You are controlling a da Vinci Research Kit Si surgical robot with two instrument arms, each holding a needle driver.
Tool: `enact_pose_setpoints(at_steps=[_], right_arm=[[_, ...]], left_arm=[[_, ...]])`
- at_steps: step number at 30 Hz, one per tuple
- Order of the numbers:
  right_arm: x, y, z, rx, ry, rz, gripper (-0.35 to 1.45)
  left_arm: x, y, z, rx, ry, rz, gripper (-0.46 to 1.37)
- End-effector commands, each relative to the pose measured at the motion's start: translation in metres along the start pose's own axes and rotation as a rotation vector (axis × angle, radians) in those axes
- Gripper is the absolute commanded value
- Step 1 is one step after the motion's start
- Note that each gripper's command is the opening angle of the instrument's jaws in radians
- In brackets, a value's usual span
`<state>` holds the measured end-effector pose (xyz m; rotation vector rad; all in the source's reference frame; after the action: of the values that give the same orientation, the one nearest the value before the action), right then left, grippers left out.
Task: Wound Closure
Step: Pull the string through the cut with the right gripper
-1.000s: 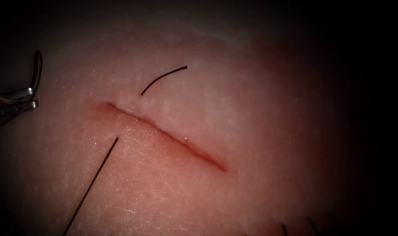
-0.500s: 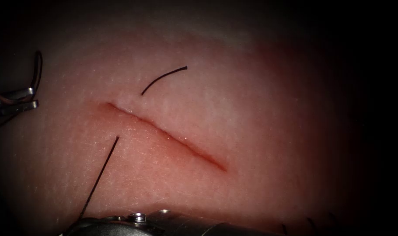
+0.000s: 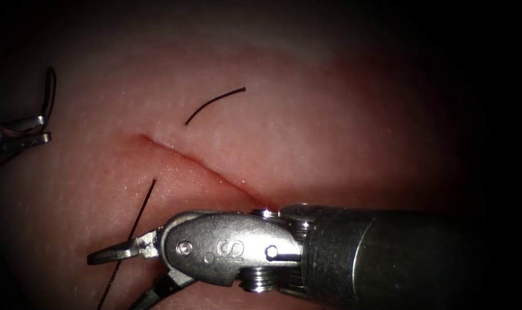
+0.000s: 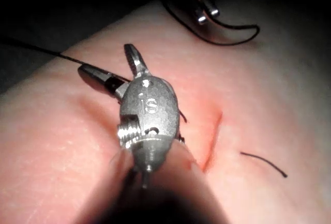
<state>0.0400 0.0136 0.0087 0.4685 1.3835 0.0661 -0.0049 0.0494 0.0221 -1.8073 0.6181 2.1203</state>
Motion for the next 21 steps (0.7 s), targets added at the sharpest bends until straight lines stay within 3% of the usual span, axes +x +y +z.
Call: enact_pose_setpoints(at_steps=[1, 14, 21], right_arm=[[-0.0001, 0.0002, -0.0007, -0.042, 0.017, 0.016, 0.94], [-0.0021, 0.0017, -0.0084, -0.328, 0.127, 0.087, 0.93], [-0.0036, 0.0012, -0.0114, -0.465, 0.125, 0.097, 0.93]], left_arm=[[0.0, 0.0, 0.0, -0.002, 0.001, 0.0, -0.35], [0.0, 0.0001, 0.0, -0.003, 0.001, 0.001, -0.35], [0.0, 0.0001, 0.0, -0.003, 0.001, 0.001, -0.35]])
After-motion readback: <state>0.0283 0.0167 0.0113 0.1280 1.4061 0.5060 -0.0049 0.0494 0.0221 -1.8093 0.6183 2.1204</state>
